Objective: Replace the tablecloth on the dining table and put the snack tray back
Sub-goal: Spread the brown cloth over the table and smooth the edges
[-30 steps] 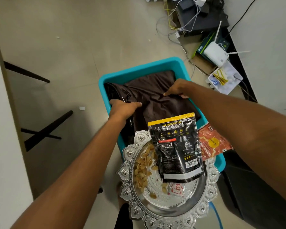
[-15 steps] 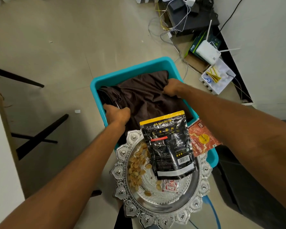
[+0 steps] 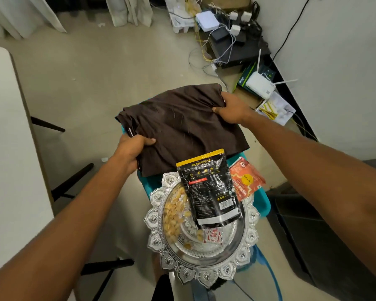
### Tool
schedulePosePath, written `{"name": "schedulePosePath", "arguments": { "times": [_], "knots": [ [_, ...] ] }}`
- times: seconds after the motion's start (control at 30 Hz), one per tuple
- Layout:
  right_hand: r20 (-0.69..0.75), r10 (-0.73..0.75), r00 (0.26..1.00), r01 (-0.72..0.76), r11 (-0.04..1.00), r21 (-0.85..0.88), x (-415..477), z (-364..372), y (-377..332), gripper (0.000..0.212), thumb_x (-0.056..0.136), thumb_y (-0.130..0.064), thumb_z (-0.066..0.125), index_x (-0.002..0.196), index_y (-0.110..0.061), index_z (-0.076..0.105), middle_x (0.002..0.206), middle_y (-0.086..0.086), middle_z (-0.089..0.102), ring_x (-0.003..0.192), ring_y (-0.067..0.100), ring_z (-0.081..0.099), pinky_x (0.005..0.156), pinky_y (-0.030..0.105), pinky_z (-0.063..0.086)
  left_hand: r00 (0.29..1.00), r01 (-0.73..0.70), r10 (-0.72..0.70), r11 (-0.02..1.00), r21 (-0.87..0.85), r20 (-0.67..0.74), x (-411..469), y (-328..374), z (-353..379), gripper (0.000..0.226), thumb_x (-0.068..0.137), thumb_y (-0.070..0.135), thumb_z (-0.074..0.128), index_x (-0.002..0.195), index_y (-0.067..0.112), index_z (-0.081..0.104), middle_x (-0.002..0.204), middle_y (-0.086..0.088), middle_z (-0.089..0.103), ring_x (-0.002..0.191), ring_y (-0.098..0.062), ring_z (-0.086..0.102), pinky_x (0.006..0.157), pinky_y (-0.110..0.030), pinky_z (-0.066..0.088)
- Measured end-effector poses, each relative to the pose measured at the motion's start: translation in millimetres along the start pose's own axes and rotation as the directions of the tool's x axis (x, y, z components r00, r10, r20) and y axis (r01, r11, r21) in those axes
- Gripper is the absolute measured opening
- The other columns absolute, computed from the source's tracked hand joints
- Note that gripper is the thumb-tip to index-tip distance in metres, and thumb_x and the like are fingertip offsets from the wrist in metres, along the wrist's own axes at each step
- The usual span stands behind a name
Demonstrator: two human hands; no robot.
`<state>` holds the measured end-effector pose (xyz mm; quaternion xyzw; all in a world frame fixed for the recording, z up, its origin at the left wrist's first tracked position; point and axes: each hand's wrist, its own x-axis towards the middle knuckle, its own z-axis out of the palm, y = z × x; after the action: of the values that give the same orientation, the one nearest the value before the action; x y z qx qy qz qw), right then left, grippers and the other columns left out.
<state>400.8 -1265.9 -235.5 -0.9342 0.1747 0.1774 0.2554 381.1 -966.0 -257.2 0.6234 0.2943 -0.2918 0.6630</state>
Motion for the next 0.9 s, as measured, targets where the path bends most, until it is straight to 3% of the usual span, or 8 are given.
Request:
{"name": "schedulePosePath", "arguments": {
  "times": [0.17,0.33,0.5,0.57,0.67,0.73,0.83,0.9],
  "knots": [
    [-0.164,-0.054,0.985,0.084,0.979,0.185,-15,-38,-17,0.051,0.092,-0.035,0.065,0.138,-0.017,0.054,0.136,0.006,0.061,0.122,0.025,0.058,0.108,0.042,0.044,0.977,-0.206,0.202,0.977,0.060,0.064,-19,57,-3,0.048,0.078,-0.010,0.069,0.122,0.011,0.068,0.110,-0.005,0.074,0.096,-0.025,0.071,0.088,-0.043,0.057],
    [-0.307,-0.134,0.942,0.217,0.942,0.255,-36,-70,-36,0.055,0.086,-0.045,0.062,0.134,-0.018,0.056,0.131,0.001,0.064,0.119,0.022,0.060,0.106,0.048,0.046,0.937,-0.339,0.327,0.936,0.096,0.123,-54,102,-10,0.050,0.082,-0.007,0.070,0.127,0.014,0.065,0.108,0.002,0.072,0.094,-0.017,0.069,0.078,-0.035,0.058],
    [-0.360,-0.207,0.910,0.307,0.919,0.247,-83,-97,-82,0.058,0.090,-0.045,0.060,0.139,-0.014,0.052,0.136,0.003,0.061,0.123,0.021,0.057,0.108,0.044,0.044,0.915,-0.396,0.385,0.914,0.085,0.117,-112,122,-41,0.052,0.083,-0.004,0.071,0.130,0.015,0.063,0.110,0.002,0.072,0.095,-0.017,0.070,0.066,-0.029,0.059],
    [-0.378,-0.239,0.894,0.351,0.898,0.264,-96,-100,-97,0.063,0.089,-0.048,0.059,0.142,-0.014,0.050,0.139,0.004,0.059,0.125,0.021,0.056,0.110,0.045,0.044,0.911,-0.409,0.399,0.908,0.094,0.104,-138,125,-59,0.052,0.081,-0.002,0.072,0.130,0.017,0.063,0.115,0.000,0.072,0.100,-0.021,0.069,0.074,-0.034,0.058],
    [-0.392,-0.296,0.871,0.413,0.874,0.257,-145,-100,-136,0.052,0.098,-0.036,0.059,0.142,-0.011,0.049,0.138,0.002,0.056,0.123,0.019,0.054,0.112,0.042,0.041,0.906,-0.423,0.420,0.902,0.089,0.051,-192,125,-95,0.042,0.082,-0.004,0.070,0.116,0.021,0.068,0.110,-0.002,0.073,0.100,-0.025,0.069,0.085,-0.043,0.057],
    [-0.413,-0.318,0.853,0.444,0.858,0.257,-174,-94,-152,0.050,0.101,-0.030,0.058,0.144,-0.008,0.046,0.137,-0.001,0.053,0.122,0.016,0.051,0.114,0.034,0.037,0.903,-0.430,0.430,0.898,0.096,0.023,-231,118,-118,0.039,0.082,-0.005,0.069,0.111,0.022,0.068,0.106,-0.002,0.073,0.098,-0.026,0.070,0.084,-0.045,0.057],
    [-0.424,-0.380,0.822,0.509,0.823,0.250,-225,-77,-176,0.055,0.101,-0.032,0.057,0.148,-0.008,0.042,0.147,0.010,0.050,0.133,0.023,0.047,0.116,0.037,0.035,0.891,-0.452,0.454,0.888,0.079,-0.014,-292,90,-158,0.046,0.082,-0.006,0.068,0.123,0.015,0.067,0.110,-0.005,0.074,0.099,-0.028,0.071,0.085,-0.046,0.058],
    [-0.433,-0.433,0.791,0.563,0.791,0.238,-260,-61,-187,0.052,0.100,-0.033,0.057,0.145,-0.009,0.045,0.144,0.011,0.053,0.131,0.024,0.050,0.112,0.037,0.039,0.878,-0.473,0.477,0.878,0.070,-0.043,-334,65,-180,0.043,0.084,-0.008,0.066,0.121,0.015,0.068,0.107,-0.004,0.075,0.096,-0.025,0.073,0.081,-0.042,0.059]
  ]
}}
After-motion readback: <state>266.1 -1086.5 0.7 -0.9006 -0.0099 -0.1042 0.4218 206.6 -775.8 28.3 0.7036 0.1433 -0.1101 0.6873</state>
